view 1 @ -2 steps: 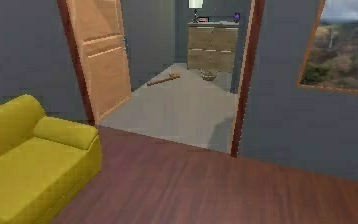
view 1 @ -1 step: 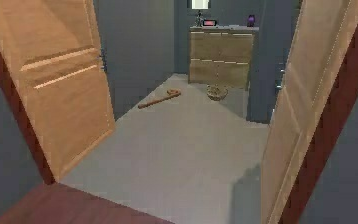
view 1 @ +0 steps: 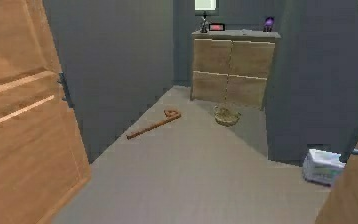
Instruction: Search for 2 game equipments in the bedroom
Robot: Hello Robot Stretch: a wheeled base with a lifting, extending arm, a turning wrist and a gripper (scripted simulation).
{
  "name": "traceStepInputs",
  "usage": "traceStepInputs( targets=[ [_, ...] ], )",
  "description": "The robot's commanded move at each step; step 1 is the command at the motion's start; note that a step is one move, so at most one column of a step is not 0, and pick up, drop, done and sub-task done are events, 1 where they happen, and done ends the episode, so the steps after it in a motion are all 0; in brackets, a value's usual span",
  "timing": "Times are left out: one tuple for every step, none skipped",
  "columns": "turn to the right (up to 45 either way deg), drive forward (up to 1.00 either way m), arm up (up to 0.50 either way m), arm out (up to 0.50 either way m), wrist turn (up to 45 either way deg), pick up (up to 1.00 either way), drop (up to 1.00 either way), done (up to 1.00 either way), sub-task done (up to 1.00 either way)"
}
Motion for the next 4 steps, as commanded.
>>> traceStepInputs(
  targets=[
    [18.0,0.0,0.0,0.0,0.0,0.0,0.0,0.0,0.0],
    [0.0,1.0,0.0,0.0,0.0,0.0,0.0,0.0,0.0],
    [9.0,0.0,0.0,0.0,0.0,0.0,0.0,0.0,0.0],
    [0.0,0.2,0.0,0.0,0.0,0.0,0.0,0.0,0.0]
  ],
)
